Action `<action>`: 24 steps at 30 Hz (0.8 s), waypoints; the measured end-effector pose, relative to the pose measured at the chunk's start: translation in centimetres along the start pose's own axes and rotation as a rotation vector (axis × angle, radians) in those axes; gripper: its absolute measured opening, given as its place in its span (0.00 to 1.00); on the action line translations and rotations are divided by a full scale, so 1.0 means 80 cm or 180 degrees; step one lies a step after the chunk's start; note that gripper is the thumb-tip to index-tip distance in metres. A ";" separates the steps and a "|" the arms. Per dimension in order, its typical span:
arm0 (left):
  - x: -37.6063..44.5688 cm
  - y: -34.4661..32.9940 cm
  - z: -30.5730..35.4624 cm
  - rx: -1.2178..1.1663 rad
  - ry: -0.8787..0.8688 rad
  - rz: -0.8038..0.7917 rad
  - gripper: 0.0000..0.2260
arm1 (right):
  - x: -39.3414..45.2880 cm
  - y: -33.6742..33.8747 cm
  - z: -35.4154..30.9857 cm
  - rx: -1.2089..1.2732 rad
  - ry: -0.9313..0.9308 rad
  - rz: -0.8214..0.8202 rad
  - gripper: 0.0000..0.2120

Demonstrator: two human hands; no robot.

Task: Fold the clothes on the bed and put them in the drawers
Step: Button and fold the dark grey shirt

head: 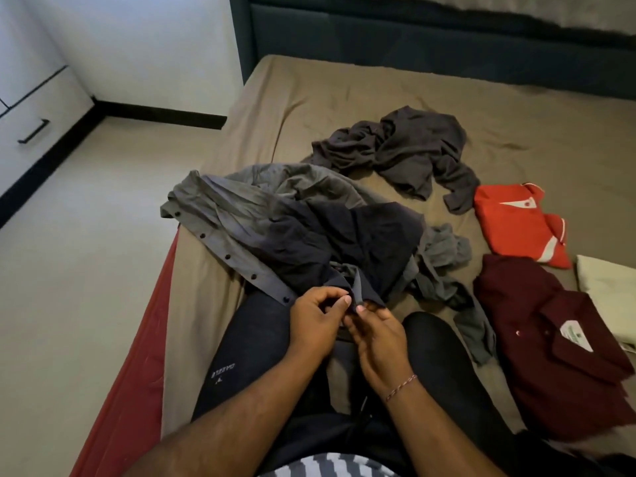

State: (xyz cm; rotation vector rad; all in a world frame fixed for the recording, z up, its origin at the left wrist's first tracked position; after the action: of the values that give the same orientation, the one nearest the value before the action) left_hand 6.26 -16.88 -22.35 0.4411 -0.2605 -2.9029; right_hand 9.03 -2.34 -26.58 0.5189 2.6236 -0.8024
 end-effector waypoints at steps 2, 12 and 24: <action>-0.002 0.002 0.005 0.0219 -0.0114 0.0150 0.08 | 0.002 0.003 -0.004 -0.0168 0.0151 -0.0006 0.04; 0.005 0.001 -0.010 0.0447 0.0150 0.0373 0.07 | -0.003 -0.011 -0.061 -0.2347 0.1920 -0.0523 0.11; 0.016 -0.004 -0.036 -0.0369 0.0789 -0.0110 0.06 | 0.006 -0.007 -0.053 -0.2098 0.1698 -0.0495 0.12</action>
State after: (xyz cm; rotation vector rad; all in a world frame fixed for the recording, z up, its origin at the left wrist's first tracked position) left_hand 5.90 -17.29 -25.47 0.7825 -0.0472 -2.8380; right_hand 7.43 -0.19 -23.20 0.3690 3.2001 0.2347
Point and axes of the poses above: each hand's wrist, its own x-axis towards the middle knuckle, its own y-axis out of the back of the hand, z = x × y, the point moved 9 cm from there along x, towards the middle knuckle, and after that the axes turned 10 degrees about y, right-handed, at the moved point
